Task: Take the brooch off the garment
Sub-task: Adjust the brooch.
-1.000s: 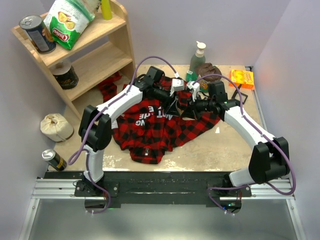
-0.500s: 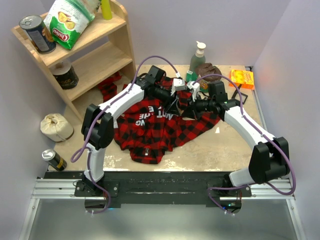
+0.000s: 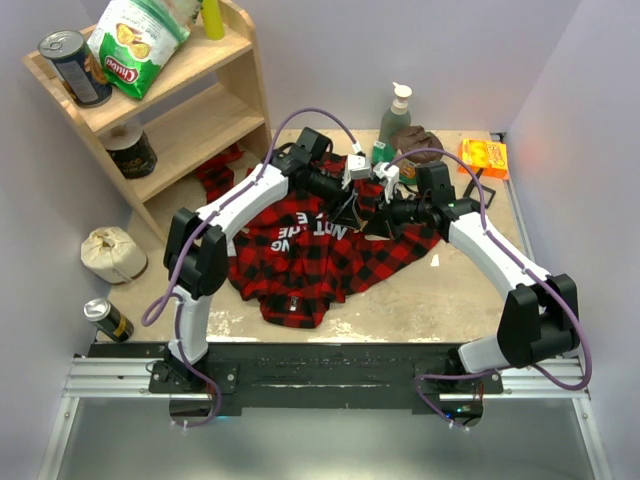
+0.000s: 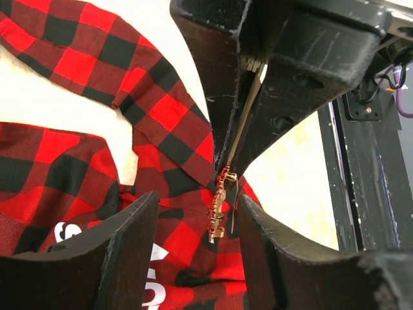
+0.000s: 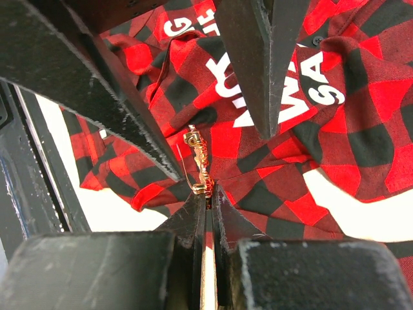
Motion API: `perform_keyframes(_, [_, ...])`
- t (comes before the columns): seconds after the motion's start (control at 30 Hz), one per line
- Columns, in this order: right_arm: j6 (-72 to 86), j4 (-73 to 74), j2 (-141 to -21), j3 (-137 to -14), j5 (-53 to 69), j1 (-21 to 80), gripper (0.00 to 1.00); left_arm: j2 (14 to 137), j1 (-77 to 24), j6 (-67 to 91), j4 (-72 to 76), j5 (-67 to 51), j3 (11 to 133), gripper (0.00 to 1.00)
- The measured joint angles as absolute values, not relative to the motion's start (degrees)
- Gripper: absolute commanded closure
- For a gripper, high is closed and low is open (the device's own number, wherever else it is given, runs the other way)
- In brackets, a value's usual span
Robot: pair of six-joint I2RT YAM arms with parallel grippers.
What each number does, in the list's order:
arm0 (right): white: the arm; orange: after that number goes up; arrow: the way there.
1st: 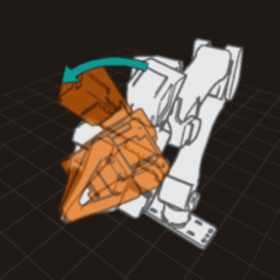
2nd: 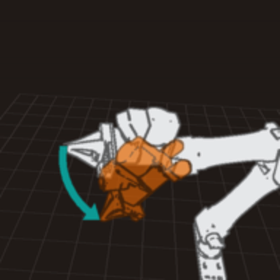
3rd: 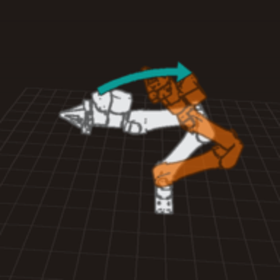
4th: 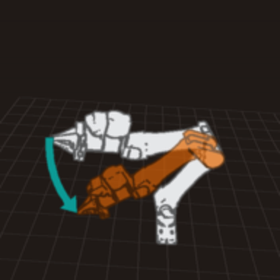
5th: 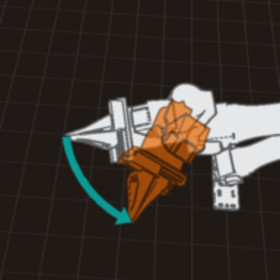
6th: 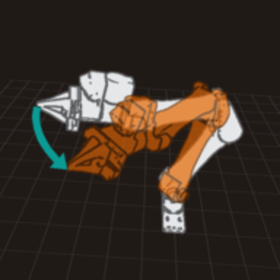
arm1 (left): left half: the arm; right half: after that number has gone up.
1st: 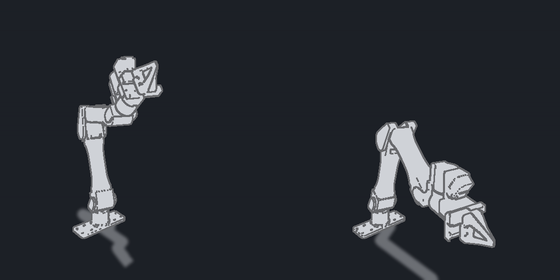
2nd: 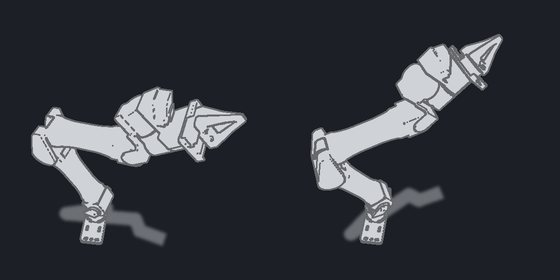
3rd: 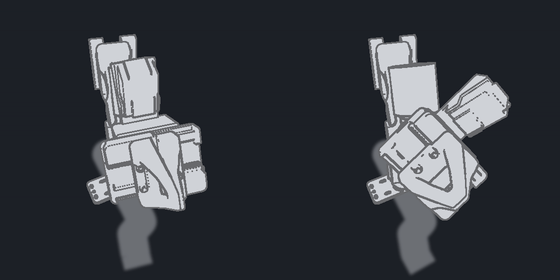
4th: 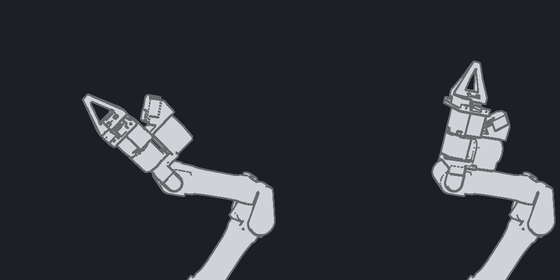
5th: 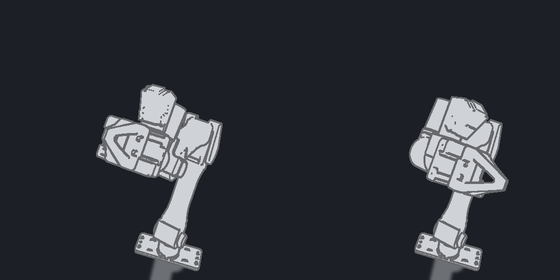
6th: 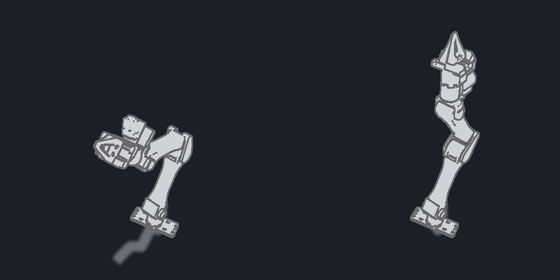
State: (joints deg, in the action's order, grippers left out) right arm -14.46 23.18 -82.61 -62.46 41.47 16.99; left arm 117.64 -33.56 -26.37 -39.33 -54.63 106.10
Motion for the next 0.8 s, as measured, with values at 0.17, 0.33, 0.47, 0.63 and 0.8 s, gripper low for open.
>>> perform_keyframes(0.17, [-14.5,23.2,-82.6,-62.5,41.4,17.0,1.0,118.2,-33.6,-26.8,-40.2,-54.6,106.6,0.5])
perform_keyframes(0.33, [-14.5,23.2,-82.6,-62.5,41.4,17.0,1.0,118.2,-33.6,-26.8,-40.4,-54.6,106.6,0.52])
perform_keyframes(0.47, [-14.5,23.2,-82.6,-62.5,41.4,17.0,1.0,118.2,-33.6,-26.8,-40.4,-54.6,106.6,0.55])
perform_keyframes(0.63, [-14.7,23.2,-82.6,-62.5,41.4,16.9,1.0,118.2,-33.6,-26.6,-40.4,-54.6,106.6,0.57])
perform_keyframes(0.8, [-14.8,23.2,-82.6,-62.5,41.4,16.9,1.0,118.2,-33.6,-26.6,-40.4,-54.6,106.6,0.58])
